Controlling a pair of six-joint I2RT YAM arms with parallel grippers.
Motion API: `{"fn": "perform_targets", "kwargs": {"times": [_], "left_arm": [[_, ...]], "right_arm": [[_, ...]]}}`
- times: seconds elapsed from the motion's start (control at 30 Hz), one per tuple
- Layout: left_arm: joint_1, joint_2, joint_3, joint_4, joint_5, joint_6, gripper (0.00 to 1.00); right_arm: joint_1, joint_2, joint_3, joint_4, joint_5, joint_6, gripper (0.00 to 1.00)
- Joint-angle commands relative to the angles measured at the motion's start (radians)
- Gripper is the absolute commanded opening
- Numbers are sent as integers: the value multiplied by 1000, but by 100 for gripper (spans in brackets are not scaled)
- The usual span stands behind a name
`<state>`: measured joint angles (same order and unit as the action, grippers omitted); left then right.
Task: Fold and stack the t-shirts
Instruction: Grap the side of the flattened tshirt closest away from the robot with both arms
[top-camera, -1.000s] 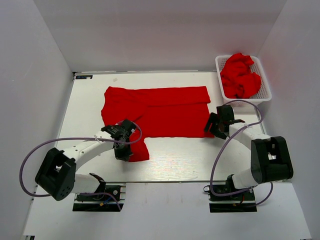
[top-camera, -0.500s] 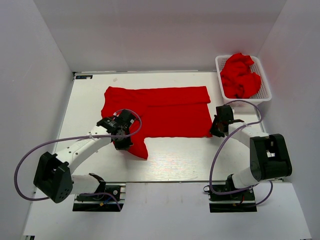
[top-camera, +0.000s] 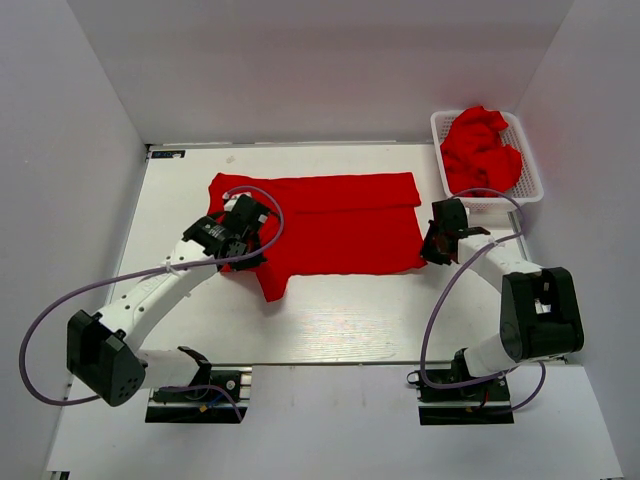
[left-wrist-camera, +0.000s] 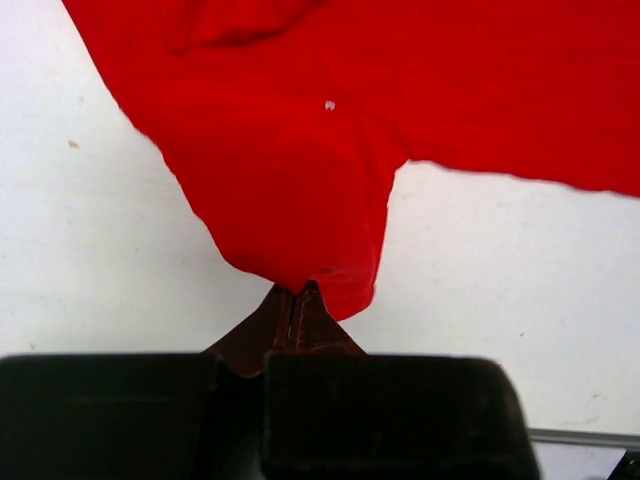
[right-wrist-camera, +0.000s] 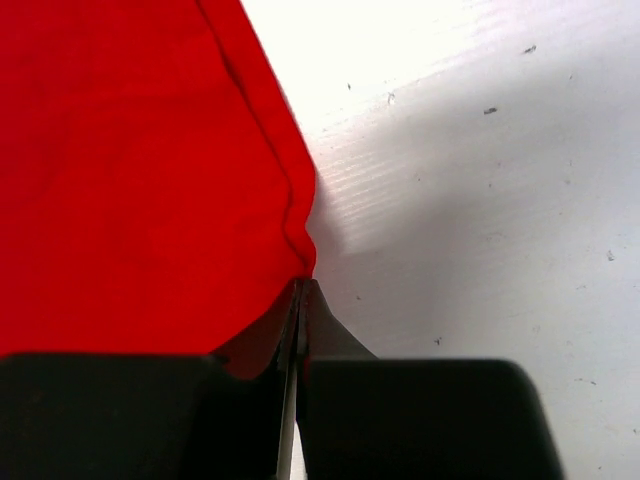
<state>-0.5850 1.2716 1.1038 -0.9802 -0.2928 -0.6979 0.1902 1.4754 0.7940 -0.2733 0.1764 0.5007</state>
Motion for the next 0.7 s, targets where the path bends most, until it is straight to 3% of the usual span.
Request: {"fn": "perform_targets", "kwargs": {"times": [0.0,0.23,0.67], "left_arm": [[4,-6,68,8,-72,24,0],[23,38,151,8,-163,24,0],[123,189,274,95,-128,96,0]], "right_arm": [[3,-15,66,-43,9,-17,0],[2,-17,132,-53,17,-31,0],[0,45,280,-86,57,-57,0]]}}
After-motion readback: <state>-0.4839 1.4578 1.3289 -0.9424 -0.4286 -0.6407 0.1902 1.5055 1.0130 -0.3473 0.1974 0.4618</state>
